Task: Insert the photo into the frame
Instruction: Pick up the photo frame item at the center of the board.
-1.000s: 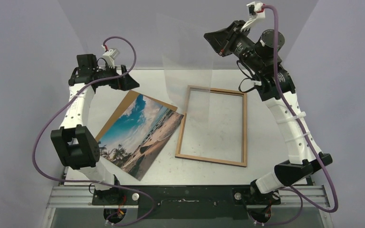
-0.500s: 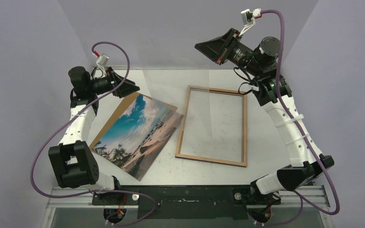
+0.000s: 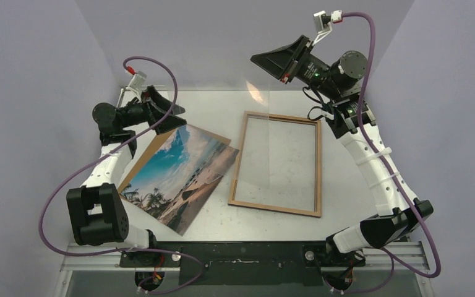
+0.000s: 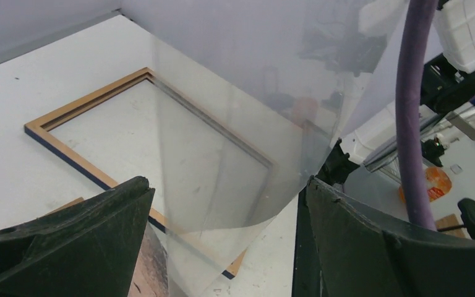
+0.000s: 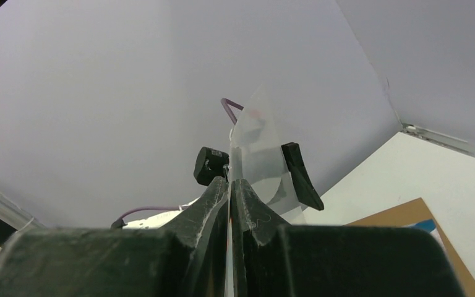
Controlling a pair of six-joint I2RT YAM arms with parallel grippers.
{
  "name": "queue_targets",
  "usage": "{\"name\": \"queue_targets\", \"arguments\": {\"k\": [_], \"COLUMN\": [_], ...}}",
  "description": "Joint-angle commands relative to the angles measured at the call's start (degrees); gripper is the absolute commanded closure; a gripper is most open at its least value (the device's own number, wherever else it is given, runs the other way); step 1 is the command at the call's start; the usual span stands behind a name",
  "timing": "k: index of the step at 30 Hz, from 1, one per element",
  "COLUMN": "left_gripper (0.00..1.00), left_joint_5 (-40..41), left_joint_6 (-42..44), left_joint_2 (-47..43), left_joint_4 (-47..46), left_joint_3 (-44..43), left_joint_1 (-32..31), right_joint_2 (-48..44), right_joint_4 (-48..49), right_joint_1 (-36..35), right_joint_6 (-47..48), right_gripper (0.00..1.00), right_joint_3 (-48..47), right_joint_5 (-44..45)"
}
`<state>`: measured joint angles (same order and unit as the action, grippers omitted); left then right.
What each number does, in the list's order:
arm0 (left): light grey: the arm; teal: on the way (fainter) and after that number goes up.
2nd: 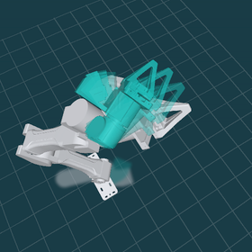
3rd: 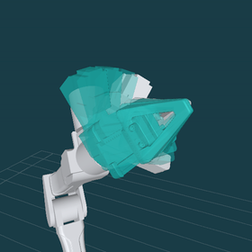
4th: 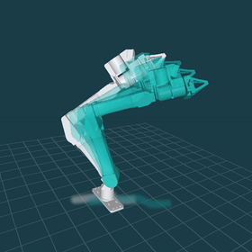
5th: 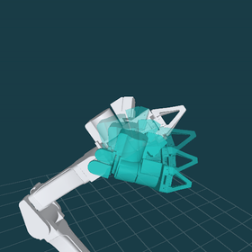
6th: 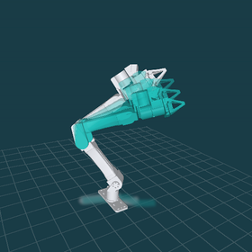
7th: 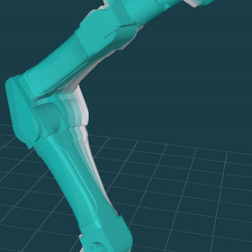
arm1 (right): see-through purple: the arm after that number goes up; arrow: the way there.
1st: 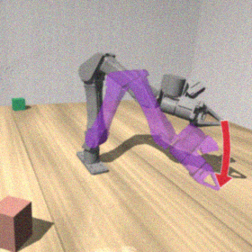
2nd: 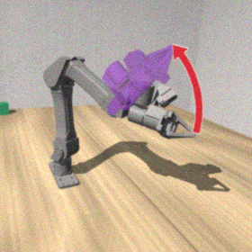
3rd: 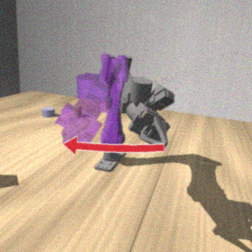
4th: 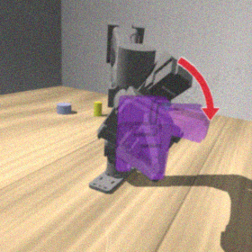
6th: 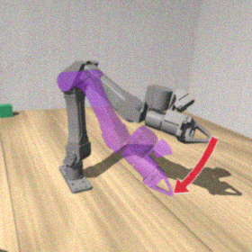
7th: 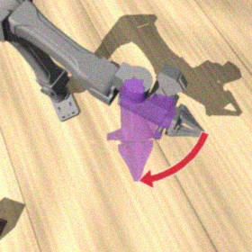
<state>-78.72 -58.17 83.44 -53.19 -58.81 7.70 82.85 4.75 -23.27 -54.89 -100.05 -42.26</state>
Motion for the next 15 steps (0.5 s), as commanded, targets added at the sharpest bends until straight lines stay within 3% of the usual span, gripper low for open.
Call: {"name": "queue_targets", "arguments": {"k": [1, 5, 6, 9, 12, 15], "left_gripper": [0.11, 0.33, 0.45, 0.66, 0.72, 0.87], "left_joint_5": [-3.1, -4.6, -4.7, -4.6, -4.2, -4.2], "left_joint_6": [-10.0, -11.0, -11.4, -12.2, -12.1, -11.9], "left_joint_2": [-0.4, -1.6, -1.8, -2.9, -4.0, -4.3], "left_joint_4": [-14.7, -14.7, -14.7, -15.4, -15.0, -14.8], "left_joint_3": [0.4, 0.3, 0.2, 0.3, 0.5, 0.0], "left_joint_1": [-1.9, -2.0, -2.0, -2.1, -2.2, -2.3], "right_joint_2": [-1.9, -2.3, -2.5, -3.3, -3.7, -4.0], "right_joint_4": [5.0, 1.8, 0.9, -0.1, 1.4, 1.2], "right_joint_1": [0.3, 0.8, 1.0, 1.7, 2.2, 2.4], "right_joint_6": [-1.3, 2.8, 4.0, 6.5, 6.6, 7.8], "right_gripper": [0.95, 0.95, 0.95, 0.95, 0.95, 0.93], "right_joint_3": [1.2, 1.8, 2.1, 3.9, 6.1, 7.7], "right_joint_5": [0.0, 2.6, 3.3, 5.4, 5.9, 5.7]}}
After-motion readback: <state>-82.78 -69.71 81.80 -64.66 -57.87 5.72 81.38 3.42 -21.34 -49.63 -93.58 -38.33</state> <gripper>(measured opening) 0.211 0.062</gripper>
